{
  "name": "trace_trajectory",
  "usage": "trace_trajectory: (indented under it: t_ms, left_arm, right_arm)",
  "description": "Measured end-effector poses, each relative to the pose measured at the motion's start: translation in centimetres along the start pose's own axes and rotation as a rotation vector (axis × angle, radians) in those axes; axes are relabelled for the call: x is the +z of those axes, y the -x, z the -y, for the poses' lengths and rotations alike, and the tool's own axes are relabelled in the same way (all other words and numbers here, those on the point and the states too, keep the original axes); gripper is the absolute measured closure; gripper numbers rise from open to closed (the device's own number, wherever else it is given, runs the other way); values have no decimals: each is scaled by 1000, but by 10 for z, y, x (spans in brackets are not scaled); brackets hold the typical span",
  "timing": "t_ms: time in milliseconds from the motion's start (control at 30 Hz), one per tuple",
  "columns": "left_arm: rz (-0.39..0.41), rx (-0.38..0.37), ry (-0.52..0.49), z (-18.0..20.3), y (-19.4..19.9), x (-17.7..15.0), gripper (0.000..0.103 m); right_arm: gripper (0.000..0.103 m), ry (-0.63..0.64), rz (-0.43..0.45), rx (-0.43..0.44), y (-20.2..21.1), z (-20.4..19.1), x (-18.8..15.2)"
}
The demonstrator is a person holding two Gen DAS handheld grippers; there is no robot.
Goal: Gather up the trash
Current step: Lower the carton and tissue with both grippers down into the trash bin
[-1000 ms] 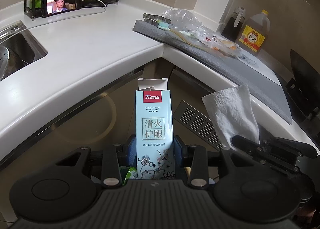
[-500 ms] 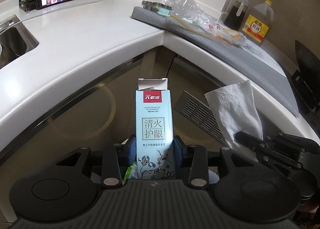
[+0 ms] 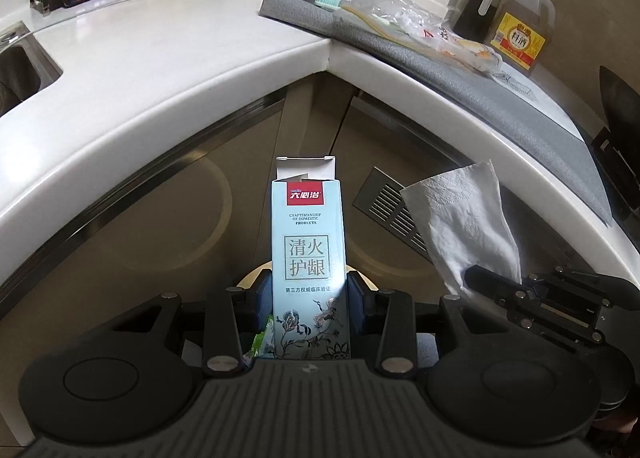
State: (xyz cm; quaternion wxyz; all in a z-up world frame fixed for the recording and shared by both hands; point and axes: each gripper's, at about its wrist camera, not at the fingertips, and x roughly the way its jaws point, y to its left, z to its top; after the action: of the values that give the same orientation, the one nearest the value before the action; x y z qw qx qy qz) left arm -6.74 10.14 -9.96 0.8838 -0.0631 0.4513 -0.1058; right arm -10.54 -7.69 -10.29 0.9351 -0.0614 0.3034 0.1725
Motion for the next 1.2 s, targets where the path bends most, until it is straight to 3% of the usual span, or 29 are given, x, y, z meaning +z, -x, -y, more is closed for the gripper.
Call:
trace_trajectory:
  t_ms: [733, 1200]
  left_arm:
    - [-71, 39, -33, 6, -42, 0, 60]
    - [-179, 71, -52, 8, -81, -3, 60]
  right_arm:
    - [101, -48, -96, 34, -45, 4, -8]
    - [101, -92, -171, 54, -75, 12, -16]
